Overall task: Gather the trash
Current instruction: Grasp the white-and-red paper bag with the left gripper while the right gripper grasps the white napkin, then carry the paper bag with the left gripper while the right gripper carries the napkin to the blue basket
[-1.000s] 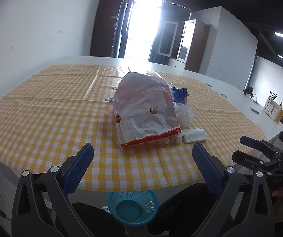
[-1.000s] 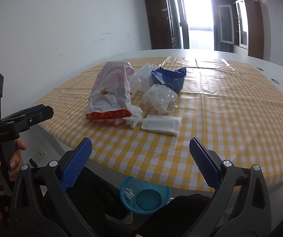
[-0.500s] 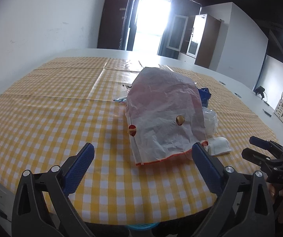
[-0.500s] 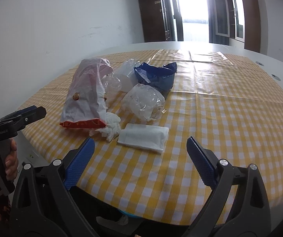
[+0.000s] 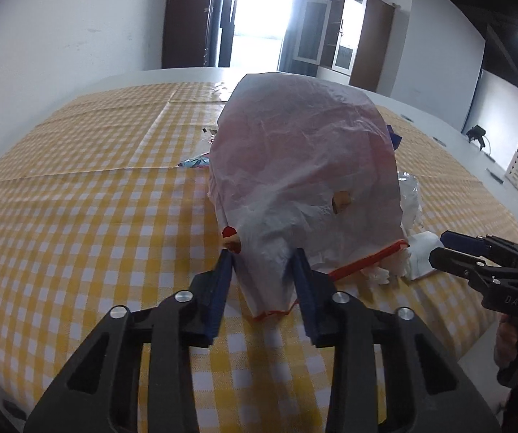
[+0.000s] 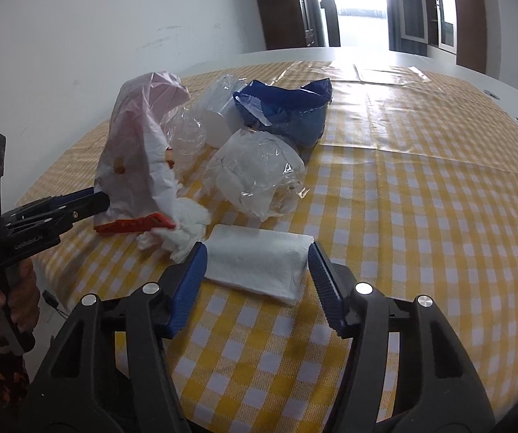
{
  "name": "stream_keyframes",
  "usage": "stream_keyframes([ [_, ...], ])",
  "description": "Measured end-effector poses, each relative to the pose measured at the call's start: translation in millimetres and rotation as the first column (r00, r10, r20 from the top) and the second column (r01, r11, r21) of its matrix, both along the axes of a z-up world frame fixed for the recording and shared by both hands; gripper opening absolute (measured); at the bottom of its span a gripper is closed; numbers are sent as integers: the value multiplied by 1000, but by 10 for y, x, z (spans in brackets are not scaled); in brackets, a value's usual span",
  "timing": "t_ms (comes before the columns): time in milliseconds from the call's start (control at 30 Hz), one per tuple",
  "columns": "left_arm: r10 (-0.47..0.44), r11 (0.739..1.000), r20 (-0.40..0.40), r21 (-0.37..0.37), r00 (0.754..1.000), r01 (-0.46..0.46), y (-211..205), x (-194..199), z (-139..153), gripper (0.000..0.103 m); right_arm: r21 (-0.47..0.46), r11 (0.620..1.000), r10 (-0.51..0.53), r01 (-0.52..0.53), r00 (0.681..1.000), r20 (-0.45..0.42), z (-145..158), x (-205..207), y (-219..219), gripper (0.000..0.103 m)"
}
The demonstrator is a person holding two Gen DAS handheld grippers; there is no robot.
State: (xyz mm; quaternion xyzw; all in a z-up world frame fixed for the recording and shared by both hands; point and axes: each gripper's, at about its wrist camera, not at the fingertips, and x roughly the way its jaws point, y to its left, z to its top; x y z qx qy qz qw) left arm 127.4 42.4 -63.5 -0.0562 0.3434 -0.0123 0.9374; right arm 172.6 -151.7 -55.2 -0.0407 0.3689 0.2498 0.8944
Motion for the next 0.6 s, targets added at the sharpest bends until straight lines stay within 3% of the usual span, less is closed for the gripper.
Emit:
stream_keyframes([
  [33, -10, 1000, 1, -3, 1000, 10, -5, -12, -5, 20, -5, 1000, 4, -4, 1000, -5, -17, -8, 6, 43],
  [167, -15, 1000, 27, -18, 1000, 16, -41, -70, 21, 8, -37, 999, -4, 4, 1000, 9, -45, -39, 49, 25],
  [233, -9, 999, 45, -30, 999, 11, -53, -100, 56, 5, -33, 999, 0, 1, 1000, 7, -45, -51, 45, 14],
  [367, 8, 999, 82, -43, 997, -4, -20, -211, 156, 2, -25, 1000, 3, -3, 1000, 14, -18, -88, 22, 3],
  [600, 36, 998, 158, -53, 987, -28, 45, -503, 442, 1, 3, 1000, 9, -9, 998, 64, 145, -221, -3, 2],
])
